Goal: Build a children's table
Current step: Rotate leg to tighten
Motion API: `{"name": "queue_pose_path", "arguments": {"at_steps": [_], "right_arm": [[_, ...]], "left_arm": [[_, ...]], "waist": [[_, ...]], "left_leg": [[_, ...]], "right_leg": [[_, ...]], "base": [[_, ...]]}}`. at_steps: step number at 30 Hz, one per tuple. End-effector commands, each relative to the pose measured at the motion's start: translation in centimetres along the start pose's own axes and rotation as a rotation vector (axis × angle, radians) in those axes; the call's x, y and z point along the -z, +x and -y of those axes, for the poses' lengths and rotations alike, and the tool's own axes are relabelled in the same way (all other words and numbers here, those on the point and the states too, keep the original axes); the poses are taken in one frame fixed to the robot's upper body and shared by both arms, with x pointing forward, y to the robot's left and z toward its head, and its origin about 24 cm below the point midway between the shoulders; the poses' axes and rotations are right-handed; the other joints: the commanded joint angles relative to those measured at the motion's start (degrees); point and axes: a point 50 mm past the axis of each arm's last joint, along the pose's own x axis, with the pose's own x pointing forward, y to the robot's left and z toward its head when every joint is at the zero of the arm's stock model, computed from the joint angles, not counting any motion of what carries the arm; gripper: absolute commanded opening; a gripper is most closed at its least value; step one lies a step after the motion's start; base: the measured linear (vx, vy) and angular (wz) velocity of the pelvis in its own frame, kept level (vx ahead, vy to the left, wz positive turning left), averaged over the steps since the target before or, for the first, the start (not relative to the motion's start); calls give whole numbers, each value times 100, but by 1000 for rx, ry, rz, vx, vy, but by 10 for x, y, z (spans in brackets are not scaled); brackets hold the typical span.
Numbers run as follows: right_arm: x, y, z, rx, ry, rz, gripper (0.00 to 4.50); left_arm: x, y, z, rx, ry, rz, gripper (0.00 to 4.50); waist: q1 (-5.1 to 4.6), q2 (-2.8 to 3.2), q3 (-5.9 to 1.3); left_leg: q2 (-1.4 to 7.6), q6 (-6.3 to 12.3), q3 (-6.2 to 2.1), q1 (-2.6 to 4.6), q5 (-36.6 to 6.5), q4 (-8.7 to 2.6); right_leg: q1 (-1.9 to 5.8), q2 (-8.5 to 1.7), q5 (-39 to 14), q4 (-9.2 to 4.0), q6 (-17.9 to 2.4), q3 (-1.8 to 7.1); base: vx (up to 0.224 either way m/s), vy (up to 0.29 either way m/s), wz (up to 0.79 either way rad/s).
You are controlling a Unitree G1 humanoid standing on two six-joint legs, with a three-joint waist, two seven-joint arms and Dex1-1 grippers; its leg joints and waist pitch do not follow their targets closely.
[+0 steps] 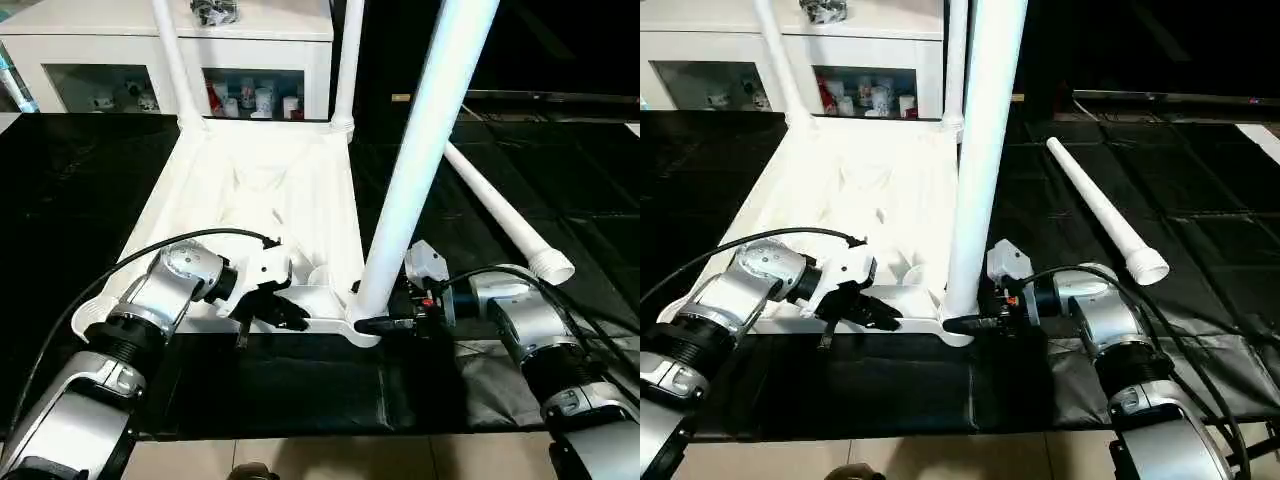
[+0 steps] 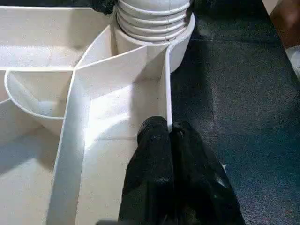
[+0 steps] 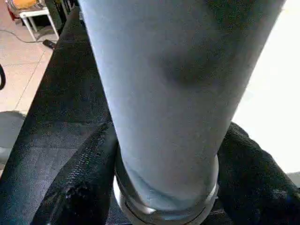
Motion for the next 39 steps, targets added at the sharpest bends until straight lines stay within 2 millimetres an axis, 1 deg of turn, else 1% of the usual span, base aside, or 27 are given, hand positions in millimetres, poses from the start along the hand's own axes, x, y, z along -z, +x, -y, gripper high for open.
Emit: {"name": "queue_pose_path", "arguments": {"at_steps": [1,10,13,15,16,17,18,19,20,21,22,23,24,25,26,27,28,29,30,31,32,33,34,35,36,38,39], "right_arm": [[0,-2,2,-9,-14,-31,268],[1,0,1,-20,4,-17,264],[5,4,-4,-14,70,21,264],[8,8,-4,42,110,48,264],[9,11,-3,84,139,65,264],[10,17,-3,125,166,81,264],[10,20,-2,150,183,90,264],[11,27,-2,185,205,90,264],[11,32,-2,209,218,91,264],[7,49,1,311,276,130,264],[7,49,1,311,276,130,264],[5,57,4,354,310,144,264],[2,63,5,388,337,151,263],[1,66,6,402,346,151,263],[-4,78,10,466,369,144,263],[-6,84,12,496,387,140,263],[-7,86,13,508,395,138,263],[-9,91,14,529,407,132,263],[-9,91,14,529,407,132,263],[-11,94,14,532,397,128,263],[-9,92,13,537,384,119,263],[-8,91,13,540,375,113,298],[-8,91,13,540,375,113,319],[-6,88,13,545,372,117,319],[-4,86,13,553,374,120,335],[1,77,13,568,360,119,356],[1,76,13,569,357,119,356]], "left_arm": [[-6,1,-2,28,33,-17,0],[-5,-1,-3,20,25,-17,0],[-5,3,-9,-62,-28,1,0],[-9,6,-14,-123,-66,32,0],[-11,7,-16,-148,-87,51,0],[-16,10,-19,-191,-105,74,0],[-19,11,-22,-220,-116,88,0],[-25,14,-25,-256,-154,125,0],[-28,16,-26,-277,-179,148,0],[-40,22,-30,-336,-232,191,0],[-40,22,-30,-336,-232,191,0],[-44,25,-32,-355,-243,200,0],[-48,27,-33,-379,-258,205,0],[-49,28,-34,-389,-264,209,0],[-58,34,-36,-435,-292,227,0],[-63,37,-37,-458,-303,239,0],[-65,38,-37,-466,-303,242,0],[-69,42,-36,-475,-303,245,0],[-69,42,-36,-475,-303,245,0],[-72,44,-35,-476,-291,235,0],[-71,44,-34,-482,-270,216,0],[-69,43,-34,-486,-255,202,0],[-69,43,-34,-486,-255,202,0],[-67,41,-35,-493,-242,186,0],[-64,39,-35,-499,-243,179,0],[-60,33,-34,-503,-235,173,0],[-59,33,-34,-501,-235,173,0]], "waist": [[-42,-17,-449],[-45,-8,-449],[-47,-12,-451],[-18,-2,-429],[-18,-2,-429],[-29,43,-419],[-75,7,-403],[-85,19,-404],[-139,30,-386],[-200,40,-363],[-228,39,-348],[-304,37,-344],[-377,33,-350],[-401,45,-357],[-451,70,-370],[-487,71,-366],[-530,70,-371],[-550,71,-383],[-565,71,-383],[-565,68,-391],[-573,31,-404],[-561,43,-408],[-555,45,-418],[-544,44,-425],[-531,51,-443],[-511,49,-455],[-507,49,-461]], "left_leg": [[409,330,-112,78,-952,-390],[420,310,-119,92,-1020,-396],[412,340,-112,85,-961,-389],[429,292,-103,140,-1072,-396],[429,292,-103,140,-1072,-396],[422,180,-124,146,-1219,-403],[418,117,-142,123,-1363,-423],[402,80,-147,139,-1430,-420],[383,26,-151,146,-1547,-420],[373,-15,-164,159,-1666,-423],[364,-44,-169,188,-1767,-418],[329,-76,-201,183,-1926,-404],[309,-59,-210,166,-1989,-398],[319,-56,-216,176,-1987,-397],[326,-54,-220,189,-1958,-393],[328,-61,-228,177,-1949,-398],[336,-52,-245,143,-1963,-408],[332,-11,-234,153,-1929,-409],[330,28,-226,139,-1849,-418],[332,43,-217,149,-1802,-418],[335,103,-208,118,-1615,-421],[336,139,-205,105,-1526,-424],[342,194,-189,99,-1351,-420],[344,241,-178,94,-1206,-414],[356,280,-177,79,-1041,-412],[371,334,-167,80,-845,-408],[371,349,-167,67,-791,-405]], "right_leg": [[338,-545,-1948,-378,-693,453],[334,-540,-1978,-381,-702,451],[341,-525,-1879,-373,-728,454],[305,-536,-2060,-419,-717,456],[305,-536,-2060,-419,-717,456],[318,-553,-2307,-444,-672,440],[336,-559,-2551,-488,-549,419],[336,-562,-2678,-503,-497,404],[330,-566,-2883,-557,-409,387],[328,-560,-3083,-596,-335,361],[304,-557,-3226,-631,-298,339],[355,-570,-3490,-676,-158,268],[371,-563,-3580,-721,-20,231],[374,-566,-3560,-726,-3,228],[360,-568,-3407,-729,-61,215],[365,-555,-3338,-720,-91,200],[401,-549,-3245,-702,-91,183],[391,-550,-3117,-693,-115,207],[391,-550,-2948,-675,-196,235],[383,-553,-2858,-667,-240,255],[395,-554,-2602,-619,-346,296],[404,-557,-2488,-600,-394,313],[401,-550,-2233,-554,-495,346],[407,-552,-2032,-521,-592,365],[431,-556,-1799,-469,-684,379],[429,-548,-1436,-412,-819,395],[441,-549,-1335,-388,-860,397]], "base": [[0,0,0],[0,0,0],[0,0,0],[0,0,0],[0,0,0],[0,0,0],[0,0,0],[0,0,0],[0,0,0],[0,0,0],[0,0,0],[0,0,0],[0,0,0],[0,0,0],[0,0,0],[0,0,0],[0,0,0],[0,0,0],[0,0,0],[0,0,0],[0,0,0],[0,0,0],[0,0,0],[0,0,0],[0,0,0],[0,0,0],[0,0,0]]}}
